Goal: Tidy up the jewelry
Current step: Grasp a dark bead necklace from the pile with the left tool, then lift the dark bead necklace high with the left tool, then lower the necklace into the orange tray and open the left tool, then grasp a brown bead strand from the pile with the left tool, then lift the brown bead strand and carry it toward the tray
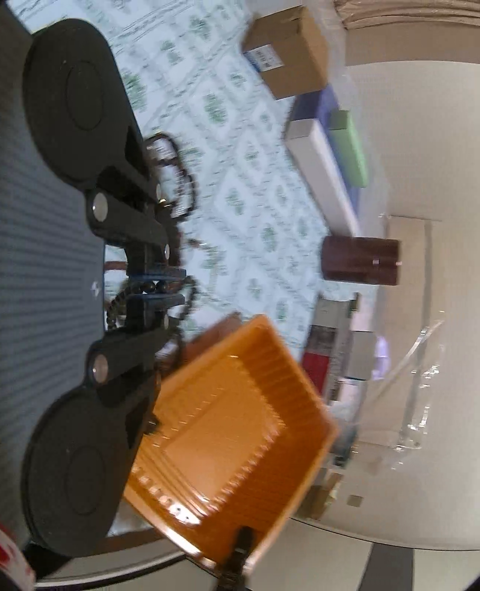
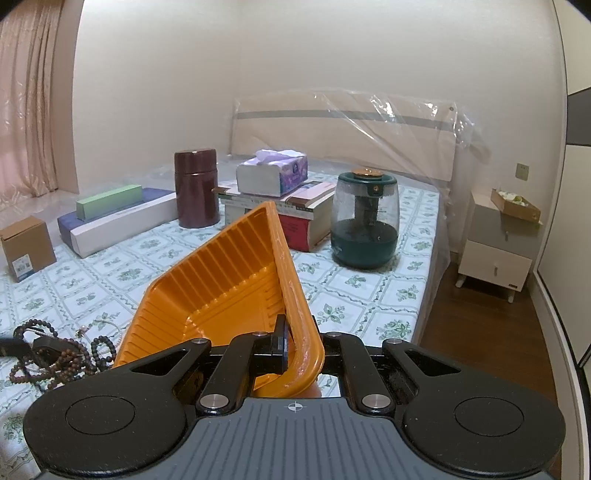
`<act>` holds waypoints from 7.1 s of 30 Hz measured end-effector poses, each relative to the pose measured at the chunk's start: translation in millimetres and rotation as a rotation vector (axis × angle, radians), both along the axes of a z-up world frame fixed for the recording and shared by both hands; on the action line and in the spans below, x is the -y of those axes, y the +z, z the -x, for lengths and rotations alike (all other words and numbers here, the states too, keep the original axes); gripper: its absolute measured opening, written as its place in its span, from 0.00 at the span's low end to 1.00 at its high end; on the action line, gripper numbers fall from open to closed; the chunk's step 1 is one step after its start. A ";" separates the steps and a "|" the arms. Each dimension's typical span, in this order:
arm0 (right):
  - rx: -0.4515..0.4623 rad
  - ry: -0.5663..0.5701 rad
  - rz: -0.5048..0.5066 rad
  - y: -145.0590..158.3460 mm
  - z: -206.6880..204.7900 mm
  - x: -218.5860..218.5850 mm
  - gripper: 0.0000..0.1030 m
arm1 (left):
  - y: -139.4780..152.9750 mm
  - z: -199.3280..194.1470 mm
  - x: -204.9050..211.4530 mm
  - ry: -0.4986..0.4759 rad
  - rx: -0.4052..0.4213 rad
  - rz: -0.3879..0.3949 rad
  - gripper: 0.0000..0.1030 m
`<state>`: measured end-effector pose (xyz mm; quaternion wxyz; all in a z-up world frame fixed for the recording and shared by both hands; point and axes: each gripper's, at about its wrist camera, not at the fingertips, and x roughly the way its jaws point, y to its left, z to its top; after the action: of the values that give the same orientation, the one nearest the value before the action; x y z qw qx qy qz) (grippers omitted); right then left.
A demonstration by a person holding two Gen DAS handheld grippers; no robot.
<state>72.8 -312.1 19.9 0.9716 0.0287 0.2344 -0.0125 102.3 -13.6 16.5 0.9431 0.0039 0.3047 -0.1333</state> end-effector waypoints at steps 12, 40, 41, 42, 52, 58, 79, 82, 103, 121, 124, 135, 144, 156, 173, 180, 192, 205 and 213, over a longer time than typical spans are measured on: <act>0.011 0.004 0.002 3.3 2.0 -4.4 0.08 | 80.0 -9.9 -16.1 -0.027 0.130 0.085 0.05; 0.024 0.008 0.009 6.6 3.0 -9.3 0.09 | 249.3 -31.5 18.6 -0.201 0.389 0.142 0.05; 0.025 0.008 0.008 6.9 2.8 -9.5 0.09 | 254.2 -32.1 23.0 -0.211 0.398 0.141 0.05; 0.024 0.007 0.008 7.1 2.6 -9.7 0.09 | 259.4 -32.8 26.5 -0.219 0.407 0.143 0.05; 0.025 0.006 0.003 7.6 2.0 -9.0 0.09 | 303.5 -38.8 57.7 -0.282 0.476 0.192 0.05; 0.023 0.004 -0.003 7.1 2.5 -8.0 0.09 | 299.8 -44.5 77.8 -0.329 0.450 0.204 0.05; 0.016 -0.004 -0.015 2.4 0.6 -4.6 0.08 | 141.3 -79.8 119.9 -0.388 0.022 0.114 0.05; 0.015 -0.006 -0.017 1.5 0.1 -4.3 0.08 | 119.2 -82.5 125.5 -0.387 -0.028 0.097 0.05; 0.012 -0.011 -0.024 0.0 1.9 -3.6 0.08 | 104.3 -69.9 49.9 -0.185 -0.023 0.113 0.25; 0.004 -0.011 -0.023 -0.7 1.8 -1.1 0.08 | -3.6 -10.4 -92.6 0.244 -0.113 0.038 0.28; 0.004 -0.013 -0.020 -1.2 2.1 -1.2 0.08 | -23.5 -5.3 -90.7 0.230 -0.142 0.024 0.28; -0.003 -0.018 -0.011 -2.2 0.8 -1.4 0.08 | -63.8 -19.4 -76.8 0.220 -0.180 -0.044 0.28; -0.008 -0.023 -0.001 -3.4 -1.7 -1.0 0.08 | -74.2 -30.9 -63.4 0.182 -0.164 -0.144 0.17; -0.006 -0.023 0.000 -3.8 -1.6 -1.7 0.08 | -37.2 -20.9 -66.3 0.147 -0.135 -0.055 0.05; 0.003 -0.010 -0.001 1.8 0.6 -5.9 0.08 | 89.4 -29.6 -52.6 0.029 0.092 0.052 0.05; 0.004 -0.008 -0.001 2.7 0.7 -6.5 0.08 | 120.6 -27.8 -40.9 -0.001 0.149 0.053 0.05; 0.005 -0.008 0.000 3.1 0.7 -7.0 0.08 | 148.9 -30.7 -11.7 -0.082 0.189 0.083 0.05; 0.006 -0.006 -0.004 6.1 -0.3 -10.4 0.08 | 166.7 -31.9 46.6 -0.234 0.203 0.156 0.05; 0.005 -0.007 -0.005 5.5 -0.1 -9.4 0.08 | 142.7 -35.4 86.8 -0.332 0.114 0.174 0.05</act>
<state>72.9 -302.7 25.4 0.9721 0.0321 0.2318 -0.0153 137.7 -100.4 159.3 0.9206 -0.0199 0.2334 -0.3124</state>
